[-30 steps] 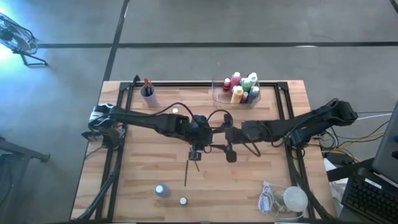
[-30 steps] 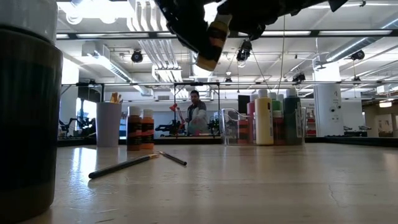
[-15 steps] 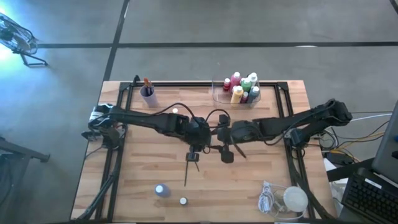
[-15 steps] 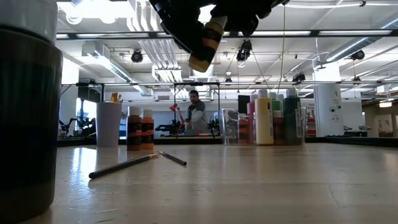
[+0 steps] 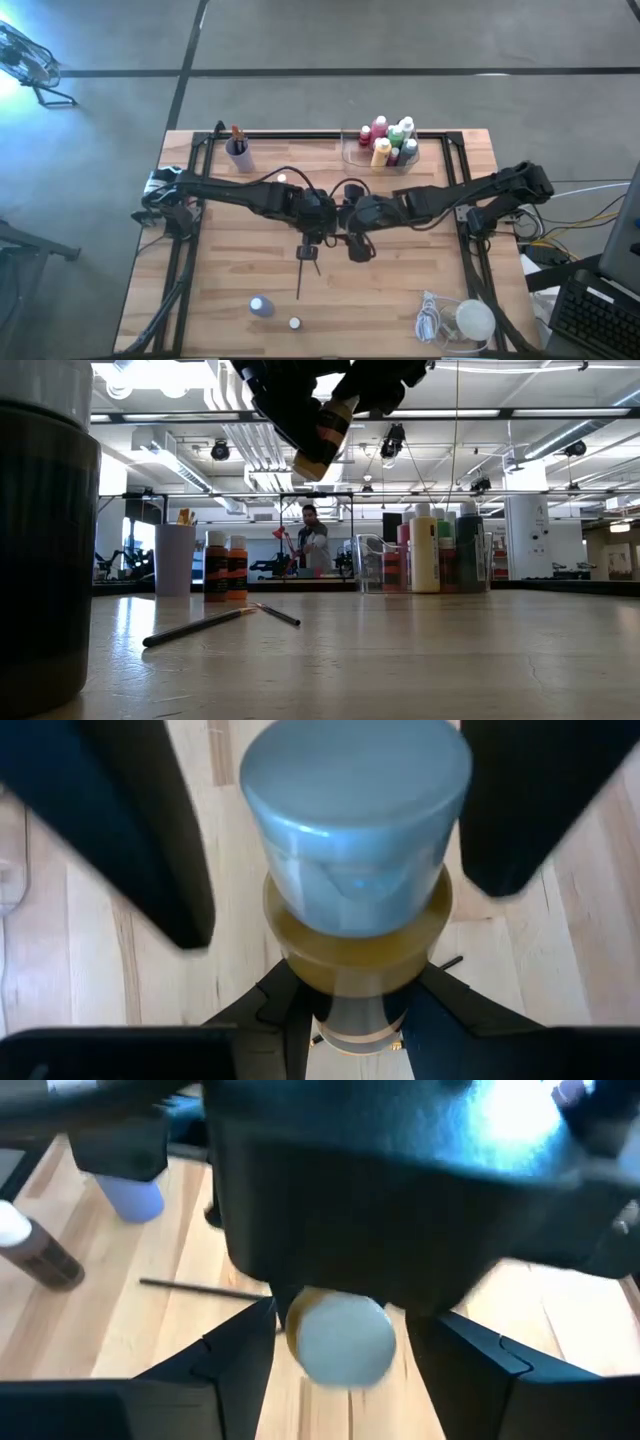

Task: Pick & Place Paint Supplies
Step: Put the yellow paint bottle into the transparent bin

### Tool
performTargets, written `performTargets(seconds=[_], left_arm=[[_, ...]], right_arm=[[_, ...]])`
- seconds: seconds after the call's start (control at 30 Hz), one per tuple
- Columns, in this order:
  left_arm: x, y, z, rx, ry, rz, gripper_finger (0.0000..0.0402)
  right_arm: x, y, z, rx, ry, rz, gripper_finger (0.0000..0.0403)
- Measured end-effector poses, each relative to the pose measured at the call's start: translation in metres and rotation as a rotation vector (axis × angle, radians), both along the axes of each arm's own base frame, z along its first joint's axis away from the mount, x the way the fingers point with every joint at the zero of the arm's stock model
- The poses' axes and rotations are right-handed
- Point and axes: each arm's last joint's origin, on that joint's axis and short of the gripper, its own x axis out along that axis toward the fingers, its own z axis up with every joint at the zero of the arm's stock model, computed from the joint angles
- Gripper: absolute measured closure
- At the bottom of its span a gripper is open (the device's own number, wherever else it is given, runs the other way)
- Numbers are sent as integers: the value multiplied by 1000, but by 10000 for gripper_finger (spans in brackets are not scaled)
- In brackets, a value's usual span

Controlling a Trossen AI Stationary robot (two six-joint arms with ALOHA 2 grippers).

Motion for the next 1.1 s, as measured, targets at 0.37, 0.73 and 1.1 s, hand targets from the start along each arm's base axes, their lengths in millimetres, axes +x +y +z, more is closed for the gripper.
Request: performTargets(seconds=[0.37,0.73,1.1], left_arm=[[0,0,0,0,-3,0,280],[0,0,0,0,-2,1,280],[0,0,0,1,-1,-1,279]], right_arm=[[-2,0,2,-2,-10,2,212],[-2,0,1,-7,-5,5,266],[-3,0,1,-10,6,8,289]])
